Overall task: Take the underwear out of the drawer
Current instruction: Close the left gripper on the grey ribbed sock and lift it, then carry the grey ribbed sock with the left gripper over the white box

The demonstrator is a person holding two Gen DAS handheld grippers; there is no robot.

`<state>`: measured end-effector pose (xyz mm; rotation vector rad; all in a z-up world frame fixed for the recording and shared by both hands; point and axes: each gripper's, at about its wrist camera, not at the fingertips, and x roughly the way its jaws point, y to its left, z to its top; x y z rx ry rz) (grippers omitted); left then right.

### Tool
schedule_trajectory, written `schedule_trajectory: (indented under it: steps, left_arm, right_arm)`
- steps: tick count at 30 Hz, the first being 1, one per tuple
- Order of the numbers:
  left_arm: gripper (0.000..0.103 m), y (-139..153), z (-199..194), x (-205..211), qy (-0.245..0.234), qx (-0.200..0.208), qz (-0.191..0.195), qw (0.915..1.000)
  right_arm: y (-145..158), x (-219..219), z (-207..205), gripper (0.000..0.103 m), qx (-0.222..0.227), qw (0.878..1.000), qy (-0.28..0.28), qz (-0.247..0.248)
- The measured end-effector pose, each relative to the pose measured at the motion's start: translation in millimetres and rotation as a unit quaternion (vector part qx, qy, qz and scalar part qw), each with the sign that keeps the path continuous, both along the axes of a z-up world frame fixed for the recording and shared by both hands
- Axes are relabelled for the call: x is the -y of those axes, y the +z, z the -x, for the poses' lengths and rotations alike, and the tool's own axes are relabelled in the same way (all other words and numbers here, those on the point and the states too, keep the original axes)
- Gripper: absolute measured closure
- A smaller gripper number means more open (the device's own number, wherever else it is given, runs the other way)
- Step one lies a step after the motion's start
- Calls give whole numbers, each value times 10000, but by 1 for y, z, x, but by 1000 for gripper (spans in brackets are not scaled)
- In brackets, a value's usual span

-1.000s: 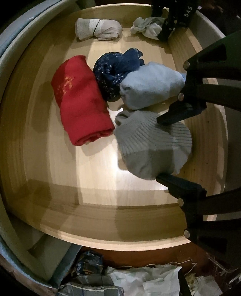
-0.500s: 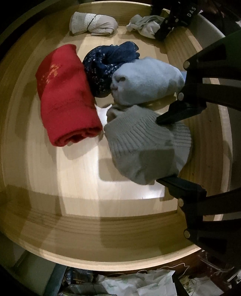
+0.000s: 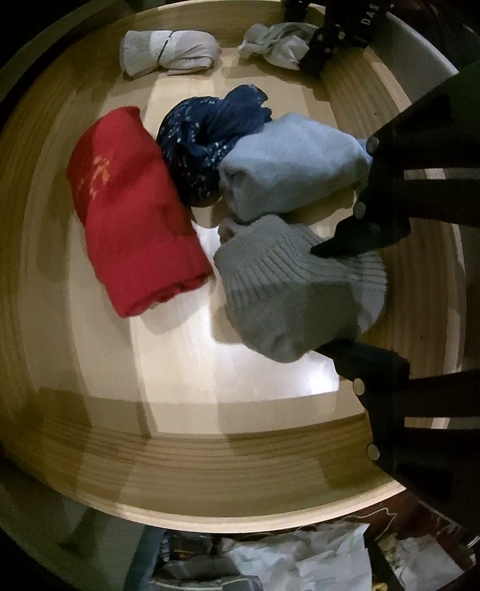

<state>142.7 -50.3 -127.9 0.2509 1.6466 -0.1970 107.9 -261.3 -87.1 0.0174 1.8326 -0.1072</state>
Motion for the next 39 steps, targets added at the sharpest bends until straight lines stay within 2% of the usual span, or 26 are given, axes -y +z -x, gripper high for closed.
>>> schedule_trajectory:
  steps: [9, 13, 19, 25, 35, 39]
  left_arm:
    - [66, 10, -2, -9, 164, 47, 409, 9990]
    - [66, 22, -3, -16, 192, 206, 525, 9982]
    - [66, 35, -1, -29, 225, 340, 578, 9975]
    - [66, 50, 19, -39, 254, 534, 575, 9966]
    - [66, 99, 35, -31, 264, 966, 718, 9924]
    - [66, 124, 36, -32, 148, 1301, 603, 9896]
  right_arm:
    - [0, 0, -3, 46, -47, 9999, 87, -71]
    - [1, 0, -2, 46, -8, 9999, 105, -46]
    - [3, 3, -1, 46, 29, 9999, 130, -77]
    - [10, 5, 2, 46, 66, 9998, 138, -98]
    - [12, 3, 4, 46, 39, 9997, 222, -90]
    - [14, 3, 6, 46, 42, 9996, 248, -95]
